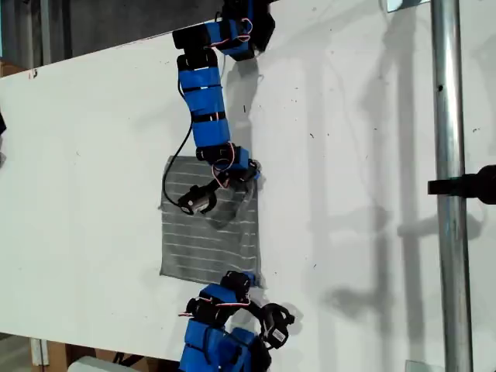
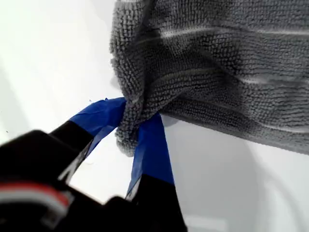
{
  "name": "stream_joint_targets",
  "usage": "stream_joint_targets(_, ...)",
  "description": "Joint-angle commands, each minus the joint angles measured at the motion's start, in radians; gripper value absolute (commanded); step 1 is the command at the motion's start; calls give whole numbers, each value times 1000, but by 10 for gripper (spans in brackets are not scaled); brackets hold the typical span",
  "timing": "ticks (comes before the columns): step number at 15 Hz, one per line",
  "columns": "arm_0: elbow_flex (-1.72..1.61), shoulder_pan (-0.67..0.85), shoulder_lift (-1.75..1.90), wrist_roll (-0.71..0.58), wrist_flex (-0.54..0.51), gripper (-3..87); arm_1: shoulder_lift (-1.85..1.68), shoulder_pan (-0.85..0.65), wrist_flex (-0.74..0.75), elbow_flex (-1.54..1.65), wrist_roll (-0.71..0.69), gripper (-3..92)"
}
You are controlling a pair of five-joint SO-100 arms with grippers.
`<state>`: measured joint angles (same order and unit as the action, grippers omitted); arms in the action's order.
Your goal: Grasp corners of a towel and fold twice.
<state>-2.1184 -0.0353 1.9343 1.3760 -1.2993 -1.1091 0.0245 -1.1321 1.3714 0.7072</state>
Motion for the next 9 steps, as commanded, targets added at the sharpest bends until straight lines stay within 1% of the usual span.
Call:
stream_joint_targets(1,144,2,84,-9,-109,-29,-94,11,3,-5,-3,-1)
stream_joint_targets(2,170,25,115,11,-176,-28,-94,11,3,-2,-3,-1)
stream_joint_targets(3,155,52,167,23,-210,4,-94,12,8,0,-3,-1)
stream_joint_targets(4,138,80,207,64,-259,191,-94,14,9,2,-3,-1)
stream_joint_targets(5,140,98,222,89,-302,242,-94,14,9,2,-3,-1)
stream_joint_targets(7,132,97,202,106,-310,406,-94,15,11,2,-3,-1)
stream_joint_targets(8,118,87,175,103,-295,363,-94,15,14,2,-3,-1)
stream_joint_targets(9,81,81,153,92,-253,193,-94,15,14,2,-3,-1)
